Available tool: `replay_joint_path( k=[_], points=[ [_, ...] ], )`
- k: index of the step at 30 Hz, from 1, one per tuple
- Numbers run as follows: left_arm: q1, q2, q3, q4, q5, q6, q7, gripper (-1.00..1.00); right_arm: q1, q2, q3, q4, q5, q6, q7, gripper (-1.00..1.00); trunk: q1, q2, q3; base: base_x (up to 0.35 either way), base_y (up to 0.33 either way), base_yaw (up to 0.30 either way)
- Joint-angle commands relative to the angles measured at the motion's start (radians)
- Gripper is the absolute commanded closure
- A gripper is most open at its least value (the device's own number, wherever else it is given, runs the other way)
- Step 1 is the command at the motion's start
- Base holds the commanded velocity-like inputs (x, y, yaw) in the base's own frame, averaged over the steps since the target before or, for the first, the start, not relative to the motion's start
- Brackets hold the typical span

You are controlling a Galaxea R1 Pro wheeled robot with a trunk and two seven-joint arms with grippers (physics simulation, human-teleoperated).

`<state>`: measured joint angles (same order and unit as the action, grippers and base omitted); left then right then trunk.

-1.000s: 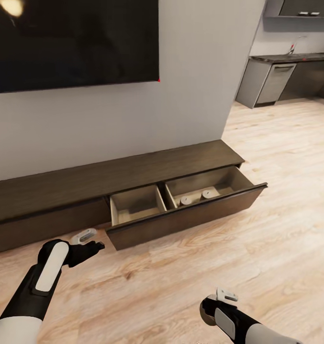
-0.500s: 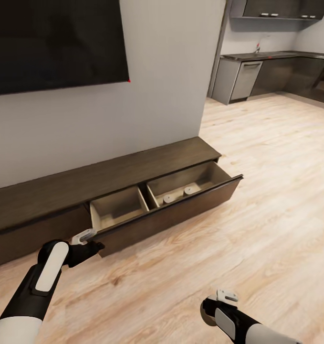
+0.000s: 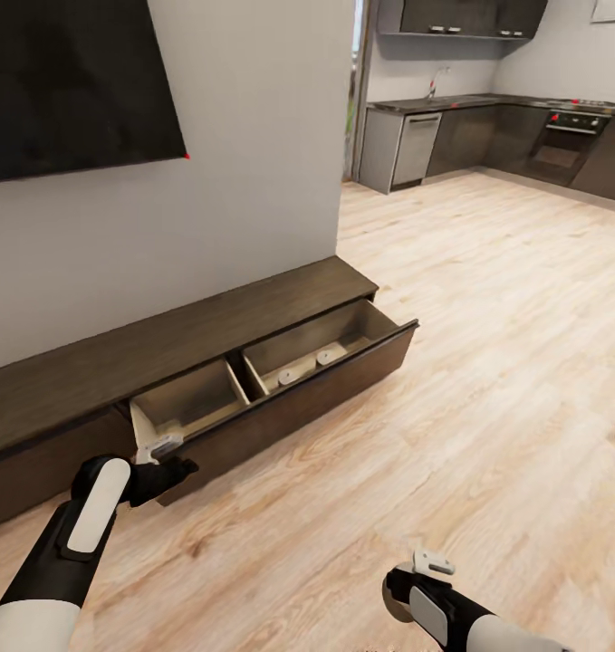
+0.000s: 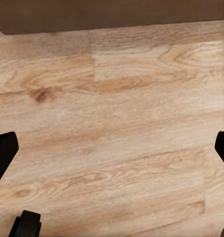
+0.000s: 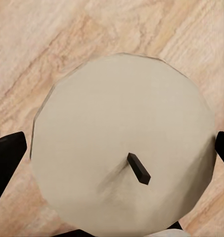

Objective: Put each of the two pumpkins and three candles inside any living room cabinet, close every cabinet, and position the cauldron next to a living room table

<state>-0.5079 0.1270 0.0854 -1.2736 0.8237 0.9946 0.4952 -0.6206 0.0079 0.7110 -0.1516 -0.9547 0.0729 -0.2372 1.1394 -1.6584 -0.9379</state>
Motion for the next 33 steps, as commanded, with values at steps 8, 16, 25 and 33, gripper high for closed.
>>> replay_joint_path(
  k=[8, 16, 25, 33],
  points=[
    [0.000, 0.000, 0.001, -0.001, 0.010, 0.003, 0.009, -1.00, -0.001, -0.001, 0.006, -0.002, -0.002, 0.005, -0.007, 1.00, 0.000, 0.000, -0.001, 0.000, 0.000, -0.277],
    [0.000, 0.000, 0.001, -0.001, 0.008, 0.003, 0.009, -1.00, -0.001, 0.000, 0.006, -0.001, -0.002, 0.005, -0.007, 1.00, 0.000, 0.000, -0.001, 0.000, 0.000, -0.277],
    [0.000, 0.000, 0.001, -0.001, 0.009, 0.003, 0.009, -1.00, -0.001, -0.001, 0.006, 0.000, -0.002, 0.005, -0.007, 1.00, 0.000, 0.000, -0.001, 0.000, 0.000, -0.277],
    [0.000, 0.000, 0.001, -0.001, 0.009, 0.003, 0.009, -1.00, -0.001, -0.001, 0.007, -0.001, -0.004, 0.005, -0.007, 1.00, 0.000, 0.000, -0.001, 0.000, 0.000, -0.277]
  ],
)
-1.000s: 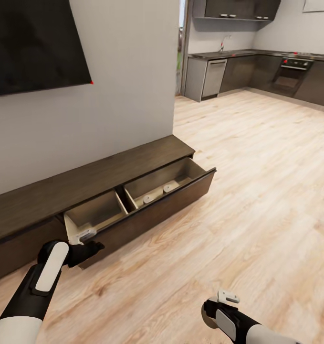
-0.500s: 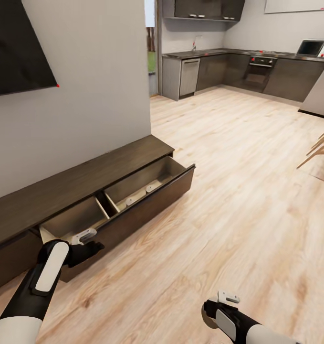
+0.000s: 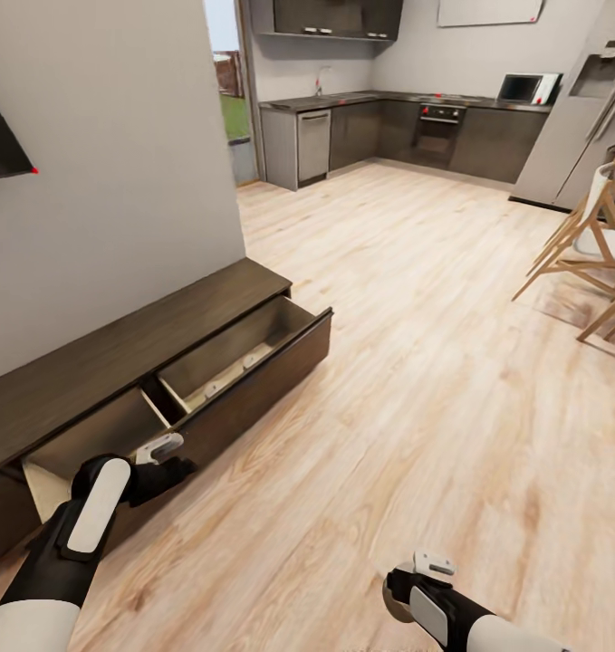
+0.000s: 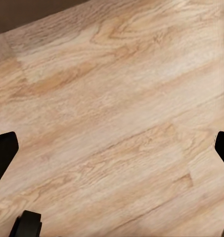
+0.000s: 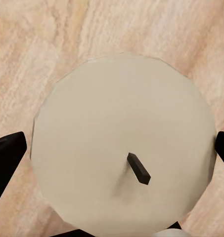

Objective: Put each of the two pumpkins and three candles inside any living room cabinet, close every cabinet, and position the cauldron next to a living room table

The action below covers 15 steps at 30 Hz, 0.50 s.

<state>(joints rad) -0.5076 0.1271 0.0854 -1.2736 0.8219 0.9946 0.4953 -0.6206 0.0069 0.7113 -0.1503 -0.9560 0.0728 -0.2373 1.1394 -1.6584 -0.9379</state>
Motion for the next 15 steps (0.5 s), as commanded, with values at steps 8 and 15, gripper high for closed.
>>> replay_joint_path(
  k=[8, 15],
  points=[
    [0.000, 0.000, 0.001, -0.001, 0.012, 0.003, 0.009, -1.00, -0.001, -0.001, 0.005, -0.002, -0.003, 0.005, -0.007, 1.00, 0.000, 0.000, -0.001, 0.000, 0.000, -0.277],
    [0.000, 0.000, 0.001, -0.001, 0.010, 0.003, 0.009, -1.00, -0.001, 0.000, 0.005, -0.002, -0.003, 0.005, -0.008, 1.00, 0.000, 0.000, -0.001, 0.000, 0.000, -0.277]
  ],
)
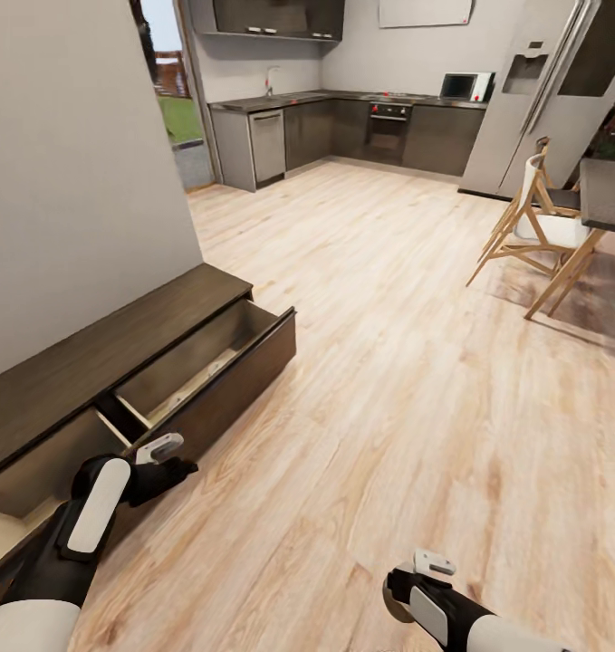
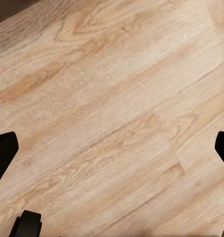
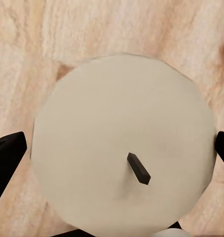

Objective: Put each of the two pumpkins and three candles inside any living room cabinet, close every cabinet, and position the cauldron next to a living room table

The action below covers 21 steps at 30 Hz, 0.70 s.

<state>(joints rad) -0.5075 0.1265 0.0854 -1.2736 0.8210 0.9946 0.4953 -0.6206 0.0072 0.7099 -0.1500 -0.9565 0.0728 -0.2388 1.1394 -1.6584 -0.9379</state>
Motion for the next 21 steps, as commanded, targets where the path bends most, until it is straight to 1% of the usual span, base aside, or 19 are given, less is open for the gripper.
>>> replay_joint_path(
  k=[1, 4, 9, 14, 21],
  points=[
    [0.000, 0.000, 0.000, -0.001, 0.011, 0.003, 0.009, -1.00, -0.001, 0.000, 0.006, -0.002, -0.002, 0.005, -0.007, 1.00, 0.000, 0.000, -0.001, 0.000, 0.000, -0.277],
    [0.000, 0.000, -0.001, -0.001, 0.010, 0.003, 0.010, -1.00, -0.001, 0.000, 0.006, -0.002, -0.005, 0.005, -0.008, 1.00, 0.000, 0.000, -0.001, 0.000, 0.000, -0.277],
    [0.000, 0.001, -0.001, -0.001, 0.009, 0.003, 0.010, -1.00, -0.001, -0.001, 0.008, -0.002, -0.033, 0.005, -0.005, 1.00, 0.000, 0.000, -0.001, 0.000, 0.000, -0.277],
    [0.000, 0.001, -0.001, -0.001, 0.009, 0.002, 0.011, -1.00, -0.001, 0.000, 0.008, 0.012, -0.041, 0.004, -0.005, 1.00, 0.000, 0.000, -0.001, 0.000, 0.000, -0.270],
    [0.000, 0.001, -0.001, -0.001, 0.009, 0.002, 0.011, -1.00, -0.001, 0.000, 0.008, 0.015, -0.044, -0.005, -0.004, 1.00, 0.000, 0.000, -0.003, 0.000, 0.000, -0.095]
  ],
)
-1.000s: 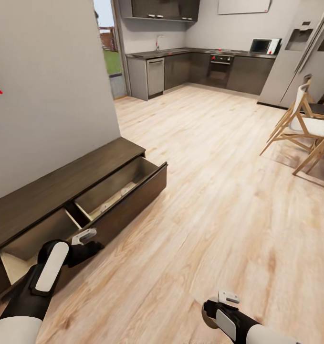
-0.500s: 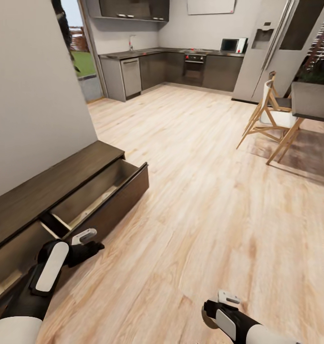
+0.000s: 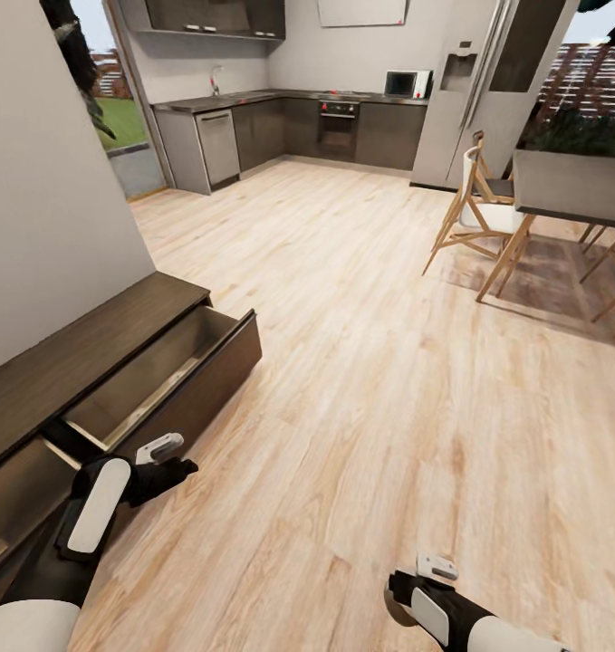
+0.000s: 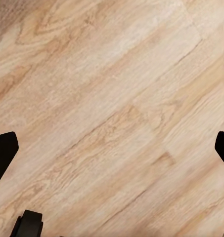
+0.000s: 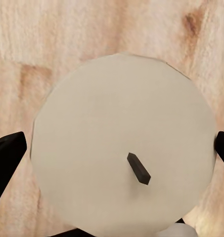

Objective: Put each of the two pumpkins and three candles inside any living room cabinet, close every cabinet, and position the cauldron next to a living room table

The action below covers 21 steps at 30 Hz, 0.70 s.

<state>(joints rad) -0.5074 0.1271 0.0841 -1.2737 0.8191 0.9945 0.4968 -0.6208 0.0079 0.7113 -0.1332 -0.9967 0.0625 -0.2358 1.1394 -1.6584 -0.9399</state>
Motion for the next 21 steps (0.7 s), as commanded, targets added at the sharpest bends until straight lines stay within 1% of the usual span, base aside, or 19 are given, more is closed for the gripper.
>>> replay_joint_path(
  k=[1, 17, 21],
  points=[
    [0.000, 0.000, 0.001, -0.001, 0.011, 0.003, 0.009, -1.00, 0.000, 0.000, 0.007, -0.002, -0.003, 0.004, -0.007, 1.00, 0.000, 0.000, -0.001, 0.000, 0.000, -0.204],
    [0.000, 0.000, -0.001, -0.001, 0.011, 0.003, 0.011, -1.00, 0.000, -0.001, 0.007, 0.000, -0.003, 0.003, -0.007, 1.00, 0.000, 0.000, -0.001, 0.000, 0.000, -0.270],
    [0.000, 0.000, -0.003, -0.001, 0.011, 0.002, 0.011, -1.00, 0.000, -0.001, 0.006, 0.000, -0.003, 0.002, -0.008, 1.00, 0.000, 0.000, -0.001, 0.054, -0.031, -0.279]
  ],
)
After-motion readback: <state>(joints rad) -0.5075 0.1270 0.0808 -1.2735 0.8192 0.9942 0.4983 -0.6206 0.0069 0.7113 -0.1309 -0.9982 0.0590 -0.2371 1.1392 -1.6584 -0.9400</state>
